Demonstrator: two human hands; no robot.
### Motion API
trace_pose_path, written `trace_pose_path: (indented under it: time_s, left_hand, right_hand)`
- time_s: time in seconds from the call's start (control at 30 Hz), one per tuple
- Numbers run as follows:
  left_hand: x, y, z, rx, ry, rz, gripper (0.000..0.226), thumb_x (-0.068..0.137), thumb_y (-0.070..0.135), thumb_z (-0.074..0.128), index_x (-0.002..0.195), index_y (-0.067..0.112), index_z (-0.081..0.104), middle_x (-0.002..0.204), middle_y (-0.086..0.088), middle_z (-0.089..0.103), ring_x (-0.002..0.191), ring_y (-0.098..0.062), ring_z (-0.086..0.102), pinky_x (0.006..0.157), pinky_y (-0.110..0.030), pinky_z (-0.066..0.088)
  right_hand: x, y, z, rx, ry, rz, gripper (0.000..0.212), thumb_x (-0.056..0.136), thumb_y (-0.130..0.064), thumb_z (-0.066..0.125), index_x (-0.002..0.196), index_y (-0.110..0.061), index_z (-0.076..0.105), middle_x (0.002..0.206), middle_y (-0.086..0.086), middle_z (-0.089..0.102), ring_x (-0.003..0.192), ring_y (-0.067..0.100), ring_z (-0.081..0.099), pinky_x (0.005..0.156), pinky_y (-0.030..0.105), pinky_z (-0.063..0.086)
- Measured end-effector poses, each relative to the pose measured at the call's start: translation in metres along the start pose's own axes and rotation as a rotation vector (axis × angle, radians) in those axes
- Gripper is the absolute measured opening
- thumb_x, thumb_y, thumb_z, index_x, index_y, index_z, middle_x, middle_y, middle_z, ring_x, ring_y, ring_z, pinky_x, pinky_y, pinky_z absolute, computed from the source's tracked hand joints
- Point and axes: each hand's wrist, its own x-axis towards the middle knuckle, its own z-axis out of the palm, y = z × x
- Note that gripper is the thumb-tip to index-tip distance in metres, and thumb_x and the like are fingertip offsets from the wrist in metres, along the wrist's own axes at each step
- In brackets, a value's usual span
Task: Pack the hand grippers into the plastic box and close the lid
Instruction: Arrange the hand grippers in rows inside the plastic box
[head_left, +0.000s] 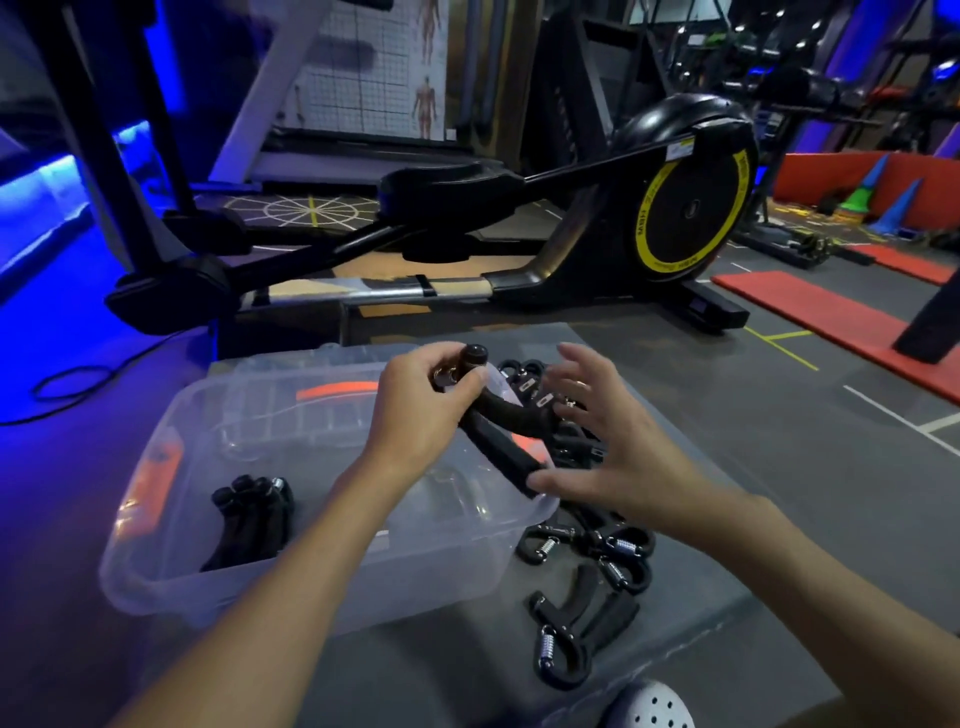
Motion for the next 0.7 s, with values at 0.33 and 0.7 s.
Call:
trace_pose_path:
  time_s: [0.33, 0.7]
  left_hand:
    - [0.000, -0.025, -0.057, -0.100, -0.048, 0.004, 0.037, 0.092, 0.017, 0.065, 0.129, 0.017, 0.062, 0.123, 0.001, 0.061, 0.119, -0.008, 0.058, 0.105, -0.039, 0.049]
    - [-0.014, -0.053, -0.115, -0.196, 0.037, 0.011, 0.031, 0.088, 0.007, 0.069, 0.107, 0.032, 0.068, 0.122, -0.004, 0.061, 0.113, -0.014, 0.064, 0.101, -0.033, 0.051]
  right_hand:
    - [0.064, -0.018, 0.044, 0.271, -0.252, 0.151, 0.110, 0.066, -0.038, 0.086, 0.150, -0.043, 0.014, 0.150, -0.010, 0.036, 0.135, 0.007, 0.040, 0.107, 0.033, 0.043]
    - [0.109, -0.041, 0.109, 0.286, -0.521, 0.048, 0.101, 0.063, -0.041, 0.086, 0.145, -0.042, 0.026, 0.149, -0.015, 0.038, 0.138, 0.000, 0.034, 0.113, 0.043, 0.036]
